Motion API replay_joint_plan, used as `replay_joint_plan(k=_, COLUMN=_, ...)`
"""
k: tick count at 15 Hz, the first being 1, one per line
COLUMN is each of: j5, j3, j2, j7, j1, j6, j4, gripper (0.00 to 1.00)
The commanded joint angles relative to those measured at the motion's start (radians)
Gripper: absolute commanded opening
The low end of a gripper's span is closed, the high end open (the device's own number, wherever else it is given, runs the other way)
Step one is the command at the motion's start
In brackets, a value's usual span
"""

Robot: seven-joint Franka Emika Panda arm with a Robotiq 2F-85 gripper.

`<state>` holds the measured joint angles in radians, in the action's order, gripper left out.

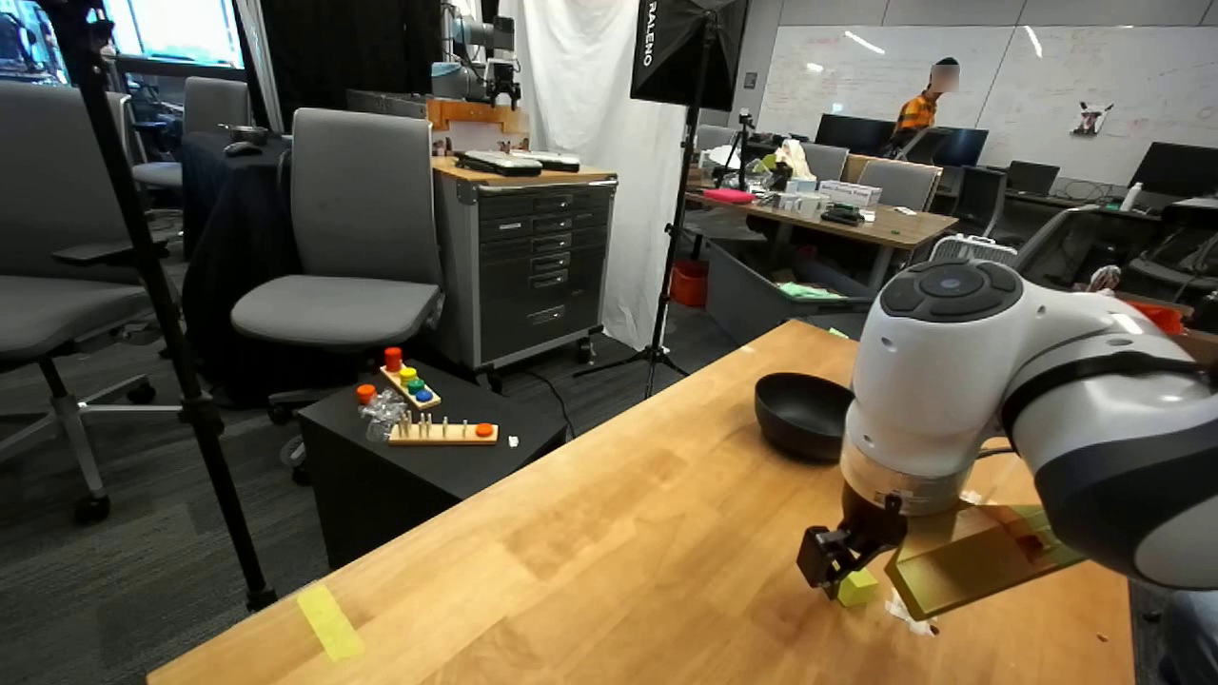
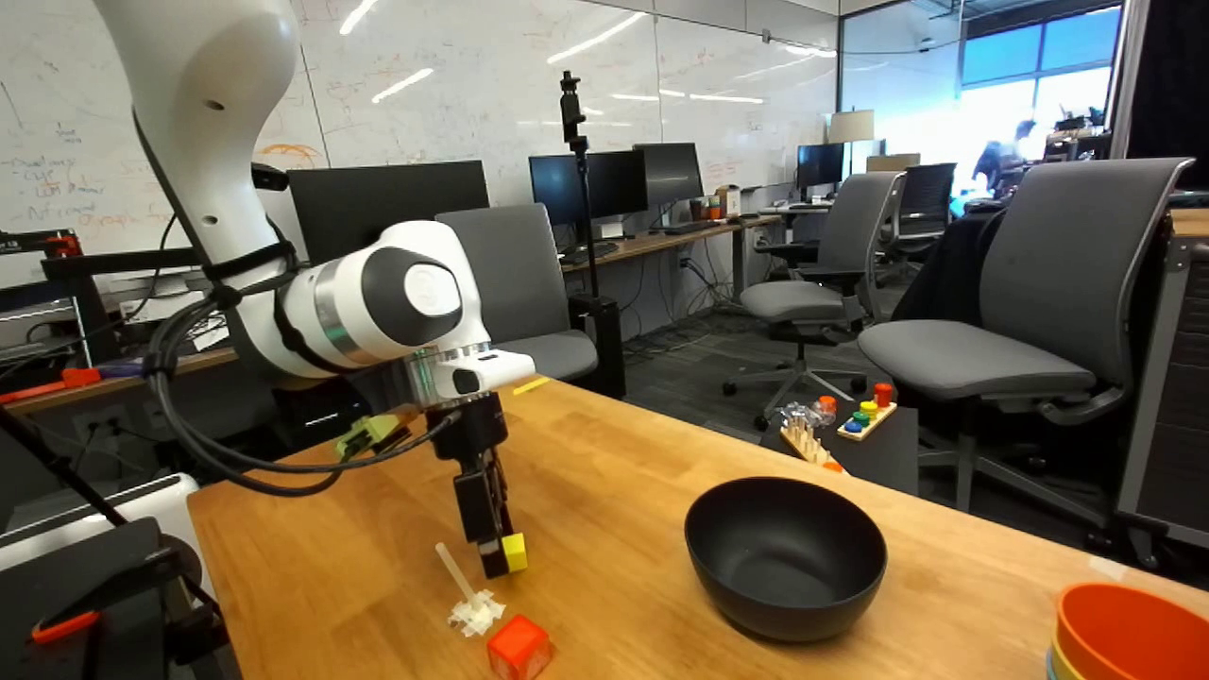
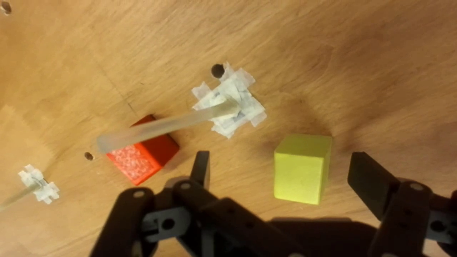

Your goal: Put the yellow and orange block in the bowl

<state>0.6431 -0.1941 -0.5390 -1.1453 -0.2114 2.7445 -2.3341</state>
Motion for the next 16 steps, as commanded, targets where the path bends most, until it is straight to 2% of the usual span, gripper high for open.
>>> replay_joint_plan(k=1, j5=-0.029, j3=-0.027, j2=-0.022, j7=0.008, j1=-0.030, j6=0.010, j4=0.021, gripper=0.80)
replay_joint_plan(k=2, j5=-0.034, j3=-0.026, j2=-0.024, j7=0.011, j1=-0.029, j6=0.011, j4=0.022, gripper=0.75)
replay_joint_plan(k=3, j5=-0.039, j3=-0.025, j2=-0.028, j7=0.011, j1=-0.028, j6=0.009, j4=0.024, gripper=0.74)
replay_joint_plan(k=4, j5=-0.048, j3=-0.024, j2=-0.031, j7=0.012, j1=-0.027, j6=0.008, j4=0.027, gripper=0.64)
replay_joint_plan(k=5, j5=-0.056, j3=-0.026, j2=-0.034, j7=0.013, j1=-0.027, j6=0.005, j4=0.030, gripper=0.49)
replay_joint_plan(k=6, j5=-0.069, j3=-0.025, j2=-0.035, j7=0.018, j1=-0.026, j6=0.005, j4=0.031, gripper=0.49)
replay_joint_plan(k=10, j5=-0.110, j3=-0.028, j2=-0.035, j7=0.027, j1=-0.031, j6=-0.001, j4=0.037, gripper=0.18)
replay_joint_plan(k=16, j5=-0.123, j3=-0.043, j2=-0.018, j7=0.030, j1=-0.050, j6=-0.009, j4=0.036, gripper=0.14)
